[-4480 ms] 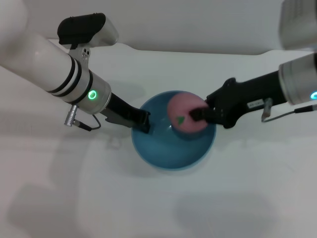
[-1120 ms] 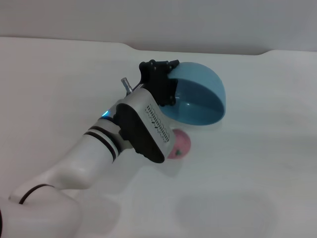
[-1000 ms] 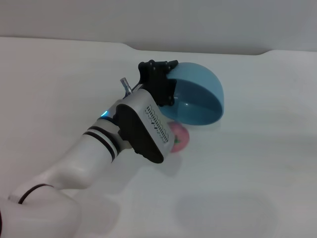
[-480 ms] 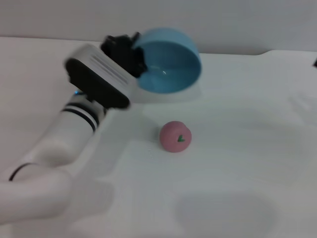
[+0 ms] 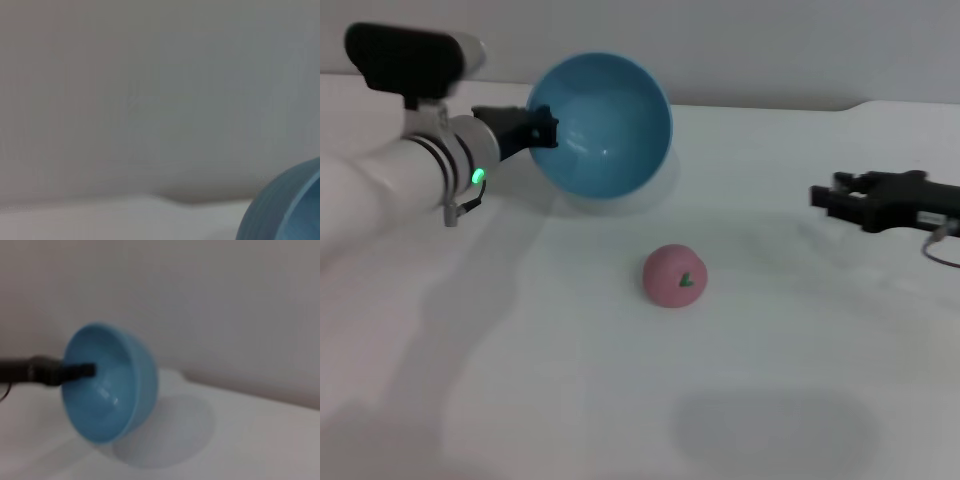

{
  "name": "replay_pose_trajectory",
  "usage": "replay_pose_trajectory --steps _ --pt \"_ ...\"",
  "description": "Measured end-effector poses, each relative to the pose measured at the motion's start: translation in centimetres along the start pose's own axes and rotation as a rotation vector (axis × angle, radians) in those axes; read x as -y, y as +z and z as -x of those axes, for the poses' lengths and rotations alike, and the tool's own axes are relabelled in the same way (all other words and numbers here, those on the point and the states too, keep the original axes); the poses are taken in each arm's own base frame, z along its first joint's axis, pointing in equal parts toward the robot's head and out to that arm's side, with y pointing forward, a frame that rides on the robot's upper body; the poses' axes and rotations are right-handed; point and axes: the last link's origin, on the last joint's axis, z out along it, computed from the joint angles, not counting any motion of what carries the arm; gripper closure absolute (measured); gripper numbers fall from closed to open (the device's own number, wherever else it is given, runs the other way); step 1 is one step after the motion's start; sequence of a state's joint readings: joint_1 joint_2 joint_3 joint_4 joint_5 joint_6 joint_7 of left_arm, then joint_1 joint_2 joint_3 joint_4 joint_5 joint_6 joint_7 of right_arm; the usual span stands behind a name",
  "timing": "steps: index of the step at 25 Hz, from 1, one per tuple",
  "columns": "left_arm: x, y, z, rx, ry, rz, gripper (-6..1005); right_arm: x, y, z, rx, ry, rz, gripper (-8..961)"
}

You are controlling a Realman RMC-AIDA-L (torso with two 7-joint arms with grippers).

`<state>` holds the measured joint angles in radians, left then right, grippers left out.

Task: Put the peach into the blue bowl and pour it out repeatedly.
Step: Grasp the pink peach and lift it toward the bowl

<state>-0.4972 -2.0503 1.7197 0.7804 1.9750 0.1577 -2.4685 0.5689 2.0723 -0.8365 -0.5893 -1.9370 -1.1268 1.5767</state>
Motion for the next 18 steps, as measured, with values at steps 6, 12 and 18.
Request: replay_pose_trajectory --steps 6,12,18 --pt "3.2 -2.3 -1.4 0.144 -0.228 0.172 1001 -1.6 2.9 1.1 -0.091 -0.121 0.048 457" --pt "5.6 -5.7 -1.3 0.234 -0.341 0.308 999 -3.4 5.0 2.2 -0.144 -0.211 0.111 445" --pt "6.6 -7.6 -0.3 0.391 -0.321 0.28 1000 -5.1 7.5 2.4 -0.216 -0.28 0.14 434"
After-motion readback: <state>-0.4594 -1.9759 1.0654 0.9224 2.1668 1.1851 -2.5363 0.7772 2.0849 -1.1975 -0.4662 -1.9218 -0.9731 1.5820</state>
